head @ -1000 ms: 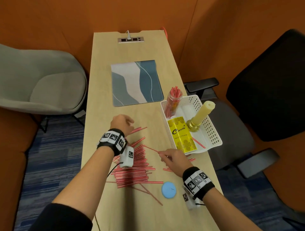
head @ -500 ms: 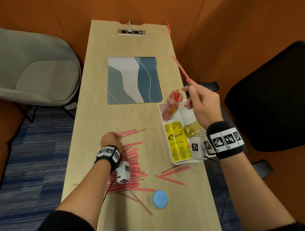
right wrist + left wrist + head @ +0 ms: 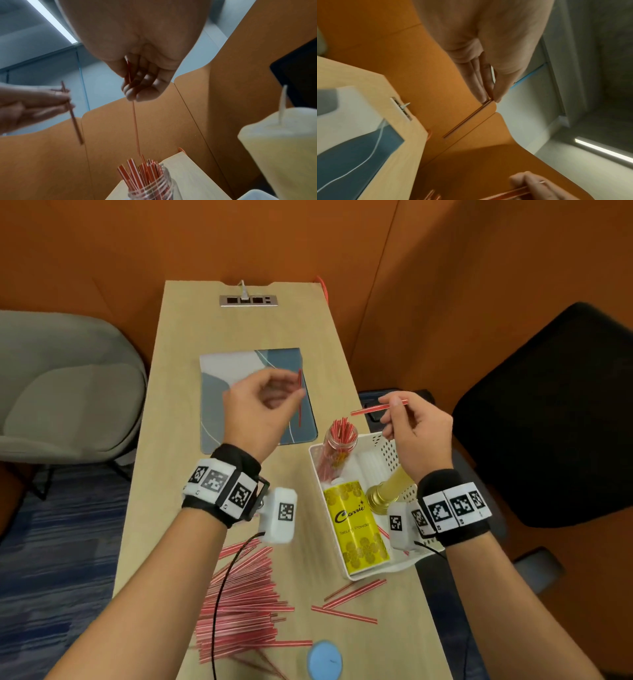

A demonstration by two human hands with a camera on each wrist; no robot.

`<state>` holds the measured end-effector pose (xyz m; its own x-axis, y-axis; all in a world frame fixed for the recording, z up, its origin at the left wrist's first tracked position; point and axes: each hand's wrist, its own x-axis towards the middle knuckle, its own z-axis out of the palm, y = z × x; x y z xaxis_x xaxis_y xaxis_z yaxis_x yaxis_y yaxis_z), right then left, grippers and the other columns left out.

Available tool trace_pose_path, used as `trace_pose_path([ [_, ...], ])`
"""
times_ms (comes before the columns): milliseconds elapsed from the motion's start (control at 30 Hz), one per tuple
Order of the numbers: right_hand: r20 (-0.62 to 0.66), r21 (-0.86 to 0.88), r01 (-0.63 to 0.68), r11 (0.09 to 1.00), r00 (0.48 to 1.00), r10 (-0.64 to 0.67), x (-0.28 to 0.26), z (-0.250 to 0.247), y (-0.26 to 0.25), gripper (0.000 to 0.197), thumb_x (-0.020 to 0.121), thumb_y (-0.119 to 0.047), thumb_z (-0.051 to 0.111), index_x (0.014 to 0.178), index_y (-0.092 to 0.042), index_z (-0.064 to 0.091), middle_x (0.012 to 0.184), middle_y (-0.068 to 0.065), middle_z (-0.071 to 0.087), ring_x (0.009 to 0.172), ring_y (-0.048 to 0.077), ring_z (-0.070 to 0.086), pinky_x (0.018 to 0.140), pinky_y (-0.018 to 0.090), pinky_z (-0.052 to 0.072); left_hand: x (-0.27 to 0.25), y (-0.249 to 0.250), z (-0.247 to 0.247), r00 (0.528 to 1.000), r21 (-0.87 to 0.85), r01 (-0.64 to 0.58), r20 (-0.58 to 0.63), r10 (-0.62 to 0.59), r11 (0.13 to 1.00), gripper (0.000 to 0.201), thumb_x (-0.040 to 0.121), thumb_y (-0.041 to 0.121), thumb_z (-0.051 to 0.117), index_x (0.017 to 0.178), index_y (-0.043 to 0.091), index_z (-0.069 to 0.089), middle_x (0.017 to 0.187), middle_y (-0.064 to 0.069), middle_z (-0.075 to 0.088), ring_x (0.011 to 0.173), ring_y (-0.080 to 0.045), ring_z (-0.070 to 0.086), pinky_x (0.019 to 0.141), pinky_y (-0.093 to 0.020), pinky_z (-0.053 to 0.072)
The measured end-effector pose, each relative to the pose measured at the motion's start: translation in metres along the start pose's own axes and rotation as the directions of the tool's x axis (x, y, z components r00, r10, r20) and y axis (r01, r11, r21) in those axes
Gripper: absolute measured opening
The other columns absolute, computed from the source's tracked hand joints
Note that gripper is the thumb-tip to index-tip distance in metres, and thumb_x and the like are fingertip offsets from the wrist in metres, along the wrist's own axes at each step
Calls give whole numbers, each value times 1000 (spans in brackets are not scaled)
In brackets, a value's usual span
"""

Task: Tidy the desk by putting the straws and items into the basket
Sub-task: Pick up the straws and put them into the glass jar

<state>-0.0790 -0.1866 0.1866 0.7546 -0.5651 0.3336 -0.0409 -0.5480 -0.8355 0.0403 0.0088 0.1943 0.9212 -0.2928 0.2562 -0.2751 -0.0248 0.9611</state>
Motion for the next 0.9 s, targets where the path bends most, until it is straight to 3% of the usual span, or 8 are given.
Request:
trace_pose_path([
  [133, 166, -144, 2, 990, 986, 22, 11, 13, 14, 22, 100, -23, 51, 96, -17, 71, 69, -10, 61, 65, 12, 61, 70, 39, 56, 20, 24, 13, 991, -33, -130, 38, 131, 991, 17, 82, 6, 76, 94, 17, 69, 90, -1, 72, 83, -17, 72, 76, -22, 57],
  [200, 274, -233, -3, 972, 959, 69, 12, 20, 20, 20, 99, -29, 53, 109, -20, 68, 72, -11, 59, 69, 7, 57, 77, 39, 55, 26, 28, 19, 989, -48, -140, 49, 143, 989, 18, 82, 7, 76, 93, 19, 68, 90, -2, 71, 83, -17, 72, 75, -22, 56],
  [300, 260, -258, -74, 963, 955, 143, 6, 20, 29, 30, 97, -36, 56, 124, -25, 60, 74, -6, 58, 70, 6, 54, 77, 35, 52, 31, 25, 30, 987, -58, -136, 81, 141, 989, 17, 82, 5, 75, 93, 15, 67, 89, -3, 70, 81, -15, 71, 72, -20, 54],
  [500, 193, -232, -174, 957, 956, 220, -25, 9, 43, 11, 95, -31, 59, 87, -26, 64, 65, 7, 60, 60, 22, 58, 67, 37, 54, 25, -3, 62, 978, 54, -93, 191, 81, 994, 20, 82, 4, 72, 96, 17, 67, 85, -5, 69, 76, -15, 69, 72, -25, 59],
  [600, 283, -187, -201, 961, 926, 249, -48, 12, 46, 12, 94, -26, 62, 83, -21, 66, 61, 10, 55, 51, 15, 46, 58, 31, 45, 18, -29, 73, 961, 159, -55, 276, 9, 986, 22, 79, 5, 70, 94, 21, 68, 80, 0, 68, 73, -14, 67, 73, -30, 60],
  [700, 367, -187, -185, 965, 898, 243, -72, 20, 49, 13, 93, -25, 63, 82, -20, 67, 57, 7, 48, 49, 9, 37, 54, 22, 36, 8, -51, 72, 929, 358, -105, 369, -37, 928, 35, 76, 16, 77, 108, 25, 66, 91, 6, 66, 84, -9, 62, 83, -31, 56],
  [800, 464, -200, -160, 967, 854, 237, -95, 33, 48, 13, 93, -25, 63, 83, -18, 68, 58, 12, 52, 50, 10, 38, 54, 20, 35, -3, -60, 55, 947, 430, -149, 320, 4, 891, 49, 76, 37, 79, 121, 27, 61, 104, 6, 59, 96, -7, 53, 83, -20, 45],
  [900, 610, -241, -119, 963, 754, 246, -121, 54, 46, 10, 91, -22, 64, 85, -18, 70, 62, 4, 58, 53, 8, 44, 61, 25, 42, -18, -72, 21, 978, 403, -85, 209, -1, 911, 40, 80, 31, 76, 117, 24, 64, 100, 4, 60, 91, -8, 54, 77, -18, 45],
])
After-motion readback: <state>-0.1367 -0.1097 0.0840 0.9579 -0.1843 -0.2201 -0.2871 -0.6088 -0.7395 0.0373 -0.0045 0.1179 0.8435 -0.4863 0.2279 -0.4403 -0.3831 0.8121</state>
